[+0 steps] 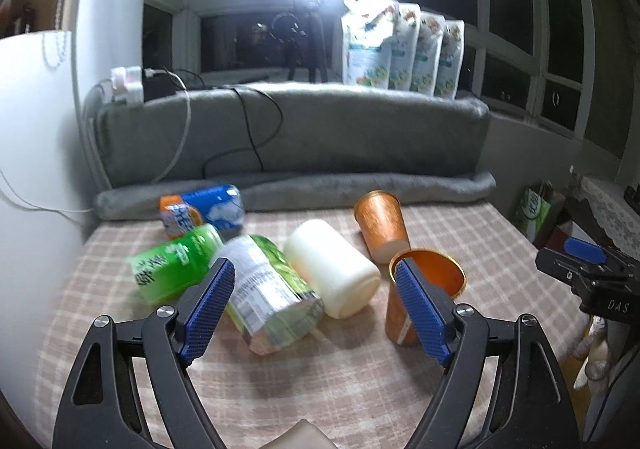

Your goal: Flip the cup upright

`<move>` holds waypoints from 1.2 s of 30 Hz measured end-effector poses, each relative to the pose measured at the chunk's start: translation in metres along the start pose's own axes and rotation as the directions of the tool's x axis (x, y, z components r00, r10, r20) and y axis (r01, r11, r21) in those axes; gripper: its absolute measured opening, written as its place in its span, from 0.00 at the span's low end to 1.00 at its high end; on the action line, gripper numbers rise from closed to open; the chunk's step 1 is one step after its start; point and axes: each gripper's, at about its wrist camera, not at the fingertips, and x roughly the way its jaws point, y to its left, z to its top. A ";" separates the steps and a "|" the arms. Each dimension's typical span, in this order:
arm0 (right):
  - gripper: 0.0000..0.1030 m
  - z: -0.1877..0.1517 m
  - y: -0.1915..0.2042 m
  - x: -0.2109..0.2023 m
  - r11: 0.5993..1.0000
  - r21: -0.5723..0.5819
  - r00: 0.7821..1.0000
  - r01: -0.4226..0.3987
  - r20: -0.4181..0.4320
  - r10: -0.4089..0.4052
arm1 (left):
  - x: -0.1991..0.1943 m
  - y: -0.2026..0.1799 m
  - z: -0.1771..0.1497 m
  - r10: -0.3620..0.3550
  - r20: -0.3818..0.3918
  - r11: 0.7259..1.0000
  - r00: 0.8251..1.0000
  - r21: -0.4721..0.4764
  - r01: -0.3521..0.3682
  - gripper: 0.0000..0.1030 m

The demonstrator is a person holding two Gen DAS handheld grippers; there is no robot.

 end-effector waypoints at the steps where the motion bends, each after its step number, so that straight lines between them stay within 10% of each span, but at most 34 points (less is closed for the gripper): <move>1: 0.99 0.001 0.001 -0.002 1.000 -0.004 1.000 0.012 0.017 -0.012 | -0.003 0.001 0.001 0.006 0.016 1.000 1.000 -0.005 -0.006 0.81; 10: 1.00 0.012 0.005 -0.011 0.997 0.019 0.989 0.080 0.125 -0.082 | -0.026 0.005 0.012 0.076 0.158 0.997 0.985 -0.017 -0.074 0.83; 36: 1.00 0.018 0.019 -0.018 0.991 -0.003 0.971 0.131 0.203 -0.127 | -0.028 0.014 0.014 0.090 0.151 0.995 0.984 -0.053 -0.083 0.83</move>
